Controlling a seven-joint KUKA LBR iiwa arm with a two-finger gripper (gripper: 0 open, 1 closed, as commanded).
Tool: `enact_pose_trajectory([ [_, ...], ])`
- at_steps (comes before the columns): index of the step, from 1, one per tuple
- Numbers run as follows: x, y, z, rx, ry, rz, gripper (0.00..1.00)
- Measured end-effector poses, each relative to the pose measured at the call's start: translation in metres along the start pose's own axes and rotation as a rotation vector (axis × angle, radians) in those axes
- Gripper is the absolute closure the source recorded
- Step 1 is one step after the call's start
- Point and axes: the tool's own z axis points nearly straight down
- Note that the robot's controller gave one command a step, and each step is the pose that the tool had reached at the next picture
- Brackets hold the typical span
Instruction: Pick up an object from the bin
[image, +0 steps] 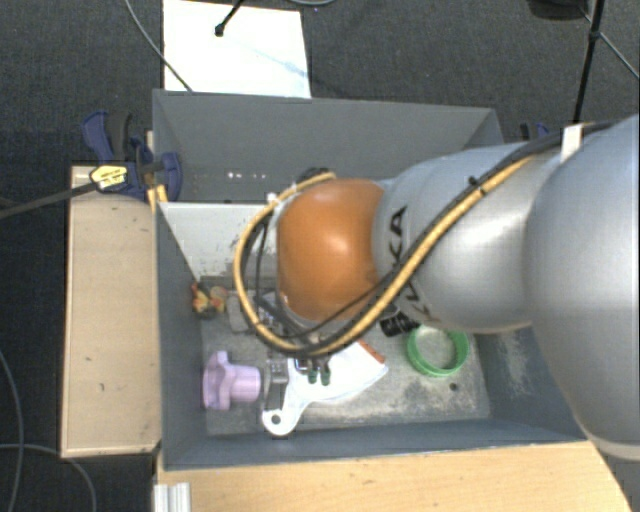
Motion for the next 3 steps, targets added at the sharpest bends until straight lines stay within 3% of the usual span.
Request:
enact_pose_trajectory([
  [1, -0.007, 0.040, 0.082, -0.002, -0.005, -0.038, 0.00],
  [2, -0.007, 0.040, 0.062, 0.003, 0.004, 0.139, 0.00],
  [3, -0.007, 0.039, 0.025, -0.001, -0.003, 0.187, 0.00],
])
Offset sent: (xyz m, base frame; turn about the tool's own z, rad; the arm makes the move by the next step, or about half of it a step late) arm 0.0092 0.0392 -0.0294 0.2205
